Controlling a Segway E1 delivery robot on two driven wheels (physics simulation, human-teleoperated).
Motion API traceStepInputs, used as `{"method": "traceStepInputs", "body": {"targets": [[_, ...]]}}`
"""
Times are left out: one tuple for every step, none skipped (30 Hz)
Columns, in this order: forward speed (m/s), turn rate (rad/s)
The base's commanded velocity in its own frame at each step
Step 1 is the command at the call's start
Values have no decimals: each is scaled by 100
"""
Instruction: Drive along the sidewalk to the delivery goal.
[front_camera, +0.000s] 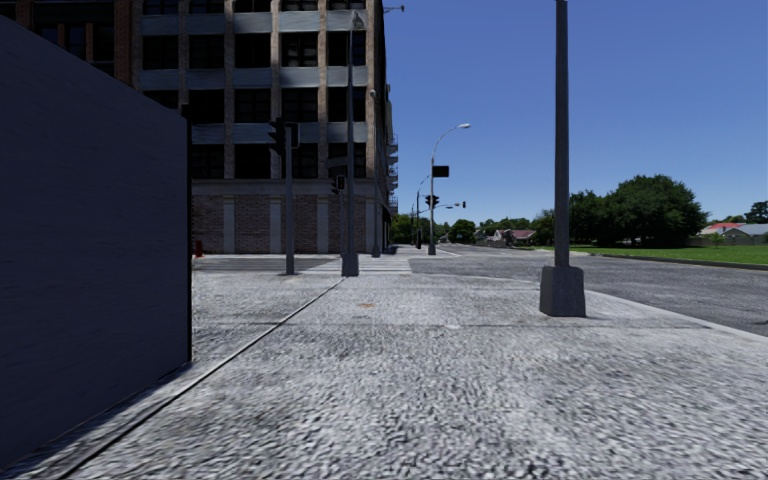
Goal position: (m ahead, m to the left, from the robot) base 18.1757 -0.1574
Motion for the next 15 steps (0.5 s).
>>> {"method": "traceStepInputs", "body": {"targets": [[200,0],[200,0],[200,0],[200,0],[200,0],[200,0],[200,0],[200,-2],[200,-9],[199,-16],[199,-16],[199,-22],[199,-27],[199,-27],[199,-37]]}}
